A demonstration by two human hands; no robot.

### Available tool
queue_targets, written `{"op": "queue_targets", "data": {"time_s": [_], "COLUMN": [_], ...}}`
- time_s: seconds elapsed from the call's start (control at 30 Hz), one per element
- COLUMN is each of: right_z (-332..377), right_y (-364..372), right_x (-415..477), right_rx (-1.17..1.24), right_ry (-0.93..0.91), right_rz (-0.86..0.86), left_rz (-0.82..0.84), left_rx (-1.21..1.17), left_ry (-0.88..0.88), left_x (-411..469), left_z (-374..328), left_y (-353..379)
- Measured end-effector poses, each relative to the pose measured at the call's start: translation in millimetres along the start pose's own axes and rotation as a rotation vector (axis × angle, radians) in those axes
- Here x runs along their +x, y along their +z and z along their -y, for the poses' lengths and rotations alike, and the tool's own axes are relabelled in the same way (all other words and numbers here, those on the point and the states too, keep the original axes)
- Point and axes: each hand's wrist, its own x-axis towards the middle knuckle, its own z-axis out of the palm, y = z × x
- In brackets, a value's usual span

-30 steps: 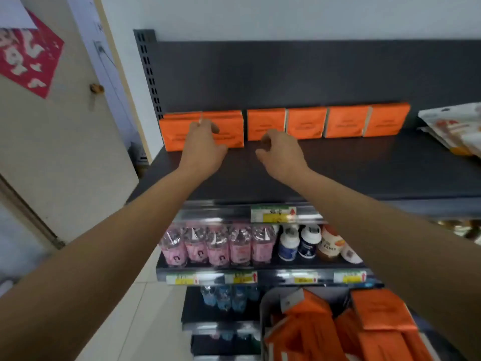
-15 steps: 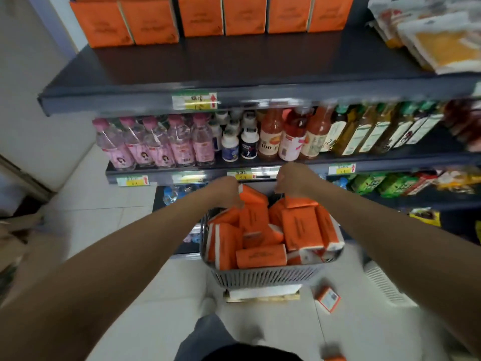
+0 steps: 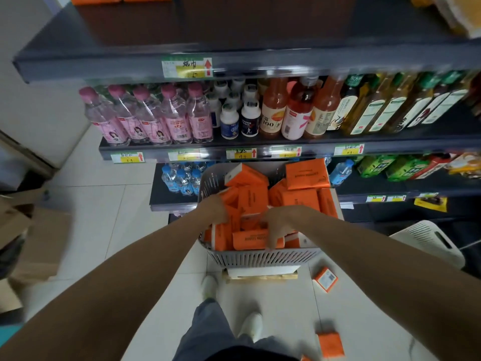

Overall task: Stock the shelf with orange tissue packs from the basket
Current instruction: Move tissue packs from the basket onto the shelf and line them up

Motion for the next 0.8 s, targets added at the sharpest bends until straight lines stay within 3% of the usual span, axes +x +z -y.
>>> {"op": "queue_targets", "data": {"time_s": [0.17, 0.37, 0.7, 0.8], "right_z": [0, -13, 0, 11], "right_y": [-4, -55, -142, -166], "right_x": [-3, -47, -150, -169], "right_rx": [-0.064, 0.370, 0.550, 0.645], "right_ry": [0.043, 0.028, -0.170, -0.239], "right_rz": [-0.103, -0.289, -0.770, -0.846], "left_rz": [-0.058, -0.177, -0.534, -0.631], "left_rx": [-0.043, -0.199, -0.385, -0.470], "left_ry": [-0.034, -0.019, 0.242, 0.338], "left_x": [3, -14, -80, -97], "left_z": [1, -19, -64, -70], "left_y": [-5, -54, -161, -190]}}
